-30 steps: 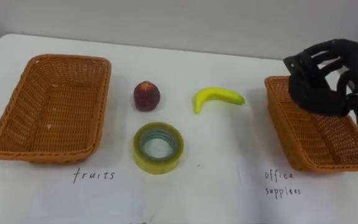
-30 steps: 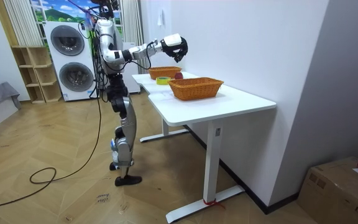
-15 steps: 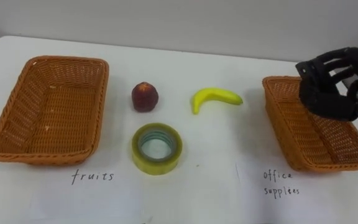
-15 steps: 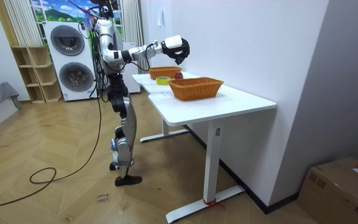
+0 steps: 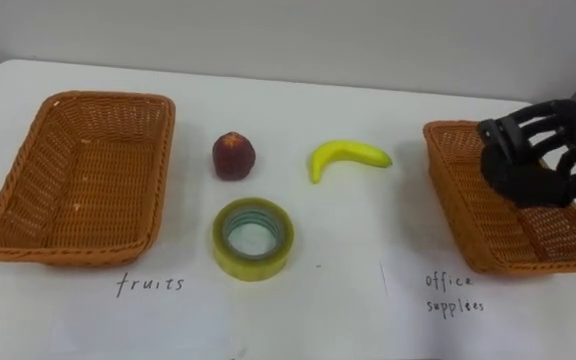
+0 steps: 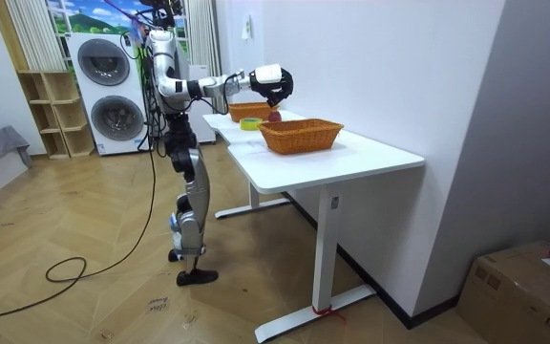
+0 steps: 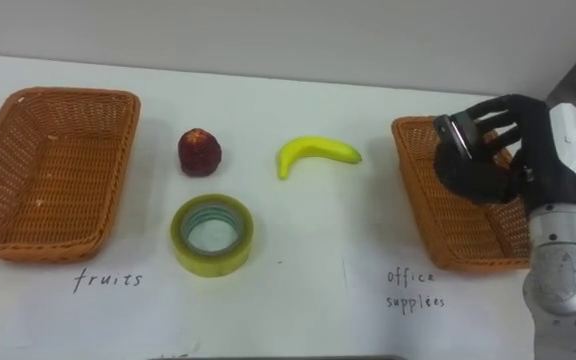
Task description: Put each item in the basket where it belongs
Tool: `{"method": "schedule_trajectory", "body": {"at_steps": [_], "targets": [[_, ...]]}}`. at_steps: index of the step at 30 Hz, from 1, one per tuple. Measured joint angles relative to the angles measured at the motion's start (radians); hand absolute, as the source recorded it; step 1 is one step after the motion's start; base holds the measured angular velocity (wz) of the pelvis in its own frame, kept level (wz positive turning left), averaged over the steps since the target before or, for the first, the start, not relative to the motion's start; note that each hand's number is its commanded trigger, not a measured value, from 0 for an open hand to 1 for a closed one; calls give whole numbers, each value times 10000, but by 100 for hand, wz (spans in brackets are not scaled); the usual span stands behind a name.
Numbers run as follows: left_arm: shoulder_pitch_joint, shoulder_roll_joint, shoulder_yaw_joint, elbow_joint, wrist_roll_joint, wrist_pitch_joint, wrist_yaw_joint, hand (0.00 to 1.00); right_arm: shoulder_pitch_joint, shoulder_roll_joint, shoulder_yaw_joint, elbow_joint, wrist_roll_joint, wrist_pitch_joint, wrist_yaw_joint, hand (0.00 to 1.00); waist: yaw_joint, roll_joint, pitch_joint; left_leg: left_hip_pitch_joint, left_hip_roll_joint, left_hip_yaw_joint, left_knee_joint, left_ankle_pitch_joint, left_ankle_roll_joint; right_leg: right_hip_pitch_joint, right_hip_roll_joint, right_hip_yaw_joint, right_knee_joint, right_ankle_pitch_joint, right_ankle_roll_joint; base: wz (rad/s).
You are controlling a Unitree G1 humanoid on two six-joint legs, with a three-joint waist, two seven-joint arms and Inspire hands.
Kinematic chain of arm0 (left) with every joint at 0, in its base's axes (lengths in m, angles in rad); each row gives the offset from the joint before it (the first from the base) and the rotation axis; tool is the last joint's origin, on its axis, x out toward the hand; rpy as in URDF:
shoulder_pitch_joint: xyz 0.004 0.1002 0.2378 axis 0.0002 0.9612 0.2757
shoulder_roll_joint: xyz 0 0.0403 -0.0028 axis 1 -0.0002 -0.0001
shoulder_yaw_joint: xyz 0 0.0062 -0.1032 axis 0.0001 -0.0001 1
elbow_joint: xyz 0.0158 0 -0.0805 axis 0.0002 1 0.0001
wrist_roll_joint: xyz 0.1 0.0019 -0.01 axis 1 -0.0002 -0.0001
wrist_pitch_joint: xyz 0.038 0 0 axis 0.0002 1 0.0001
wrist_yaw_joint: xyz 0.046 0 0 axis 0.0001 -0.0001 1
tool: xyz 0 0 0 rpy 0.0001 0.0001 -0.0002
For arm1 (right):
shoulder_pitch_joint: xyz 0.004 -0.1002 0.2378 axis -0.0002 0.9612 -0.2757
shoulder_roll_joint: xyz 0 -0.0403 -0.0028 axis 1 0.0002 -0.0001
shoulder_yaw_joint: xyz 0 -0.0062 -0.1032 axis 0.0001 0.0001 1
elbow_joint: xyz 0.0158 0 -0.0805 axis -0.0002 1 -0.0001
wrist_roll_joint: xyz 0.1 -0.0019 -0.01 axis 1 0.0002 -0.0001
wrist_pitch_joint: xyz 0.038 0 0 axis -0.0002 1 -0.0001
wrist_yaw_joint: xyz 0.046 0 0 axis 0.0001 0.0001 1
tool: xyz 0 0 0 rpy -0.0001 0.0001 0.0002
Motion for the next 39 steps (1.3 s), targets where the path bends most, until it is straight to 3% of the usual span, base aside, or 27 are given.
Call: {"method": "schedule_trajectory", "body": {"at_steps": [39], "targets": [[0,-12,170,-39,0,43,2,0,15,8,24,118,-10,1,3,0,13,-51,8,-8,-3,-24,15,0,0,5,-1,-2,1,-1,1,0]]}}
